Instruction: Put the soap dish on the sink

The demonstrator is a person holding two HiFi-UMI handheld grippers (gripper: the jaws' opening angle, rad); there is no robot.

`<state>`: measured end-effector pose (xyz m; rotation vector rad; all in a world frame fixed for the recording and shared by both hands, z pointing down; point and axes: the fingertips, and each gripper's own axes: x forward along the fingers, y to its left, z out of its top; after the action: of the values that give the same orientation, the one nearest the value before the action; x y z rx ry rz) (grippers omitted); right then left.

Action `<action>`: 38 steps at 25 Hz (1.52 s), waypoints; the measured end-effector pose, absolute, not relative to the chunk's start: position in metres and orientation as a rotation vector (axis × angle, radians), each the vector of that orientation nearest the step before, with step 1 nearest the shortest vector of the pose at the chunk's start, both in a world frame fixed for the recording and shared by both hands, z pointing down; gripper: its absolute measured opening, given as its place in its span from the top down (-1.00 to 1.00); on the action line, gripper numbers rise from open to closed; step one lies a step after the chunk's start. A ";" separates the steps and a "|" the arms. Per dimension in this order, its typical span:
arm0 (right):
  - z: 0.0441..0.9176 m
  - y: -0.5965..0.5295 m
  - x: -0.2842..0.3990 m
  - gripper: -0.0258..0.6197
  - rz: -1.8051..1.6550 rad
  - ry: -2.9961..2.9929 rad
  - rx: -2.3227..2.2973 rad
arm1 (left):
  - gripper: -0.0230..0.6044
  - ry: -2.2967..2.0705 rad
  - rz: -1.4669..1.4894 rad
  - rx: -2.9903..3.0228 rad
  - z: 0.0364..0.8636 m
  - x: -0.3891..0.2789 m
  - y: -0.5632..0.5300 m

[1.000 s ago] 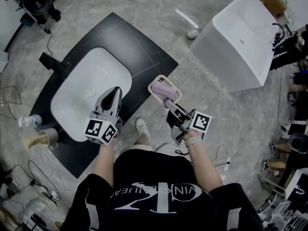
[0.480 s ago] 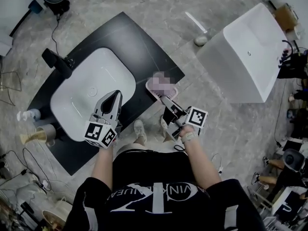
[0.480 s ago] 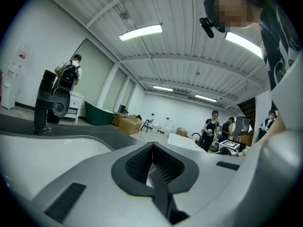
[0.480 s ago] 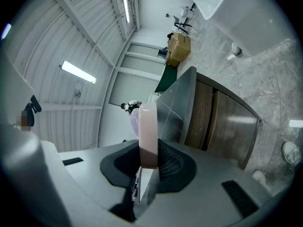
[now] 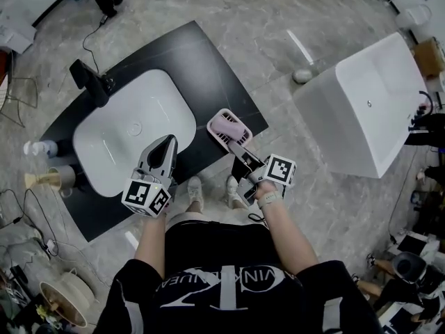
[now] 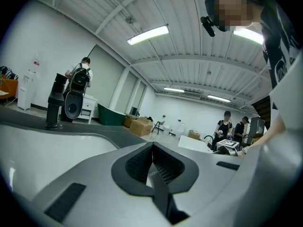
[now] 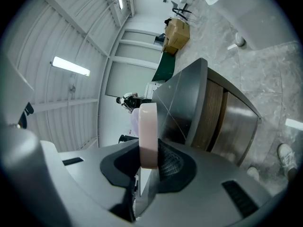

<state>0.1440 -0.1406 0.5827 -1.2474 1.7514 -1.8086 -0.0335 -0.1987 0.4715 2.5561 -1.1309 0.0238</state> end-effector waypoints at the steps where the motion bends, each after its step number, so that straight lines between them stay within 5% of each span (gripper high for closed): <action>1: 0.583 -0.143 0.143 0.67 -1.828 1.744 -1.240 | 0.87 -1.143 0.024 2.546 0.473 -0.033 -0.198; 19: 0.568 -0.187 0.115 0.66 -1.946 1.690 -1.061 | 0.87 -0.957 0.279 2.495 0.514 0.042 -0.173; 26: 0.561 -0.197 0.104 0.14 -1.972 1.664 -1.003 | 0.87 -0.843 0.362 2.487 0.526 0.074 -0.168; 38: 0.558 -0.196 0.094 0.02 -2.015 1.643 -0.975 | 0.87 -0.686 0.658 2.551 0.550 0.112 -0.149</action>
<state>0.0940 -0.1963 0.5577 -0.9751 1.6429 -2.0153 0.1117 -0.1490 0.5504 2.5509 -0.6858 0.6578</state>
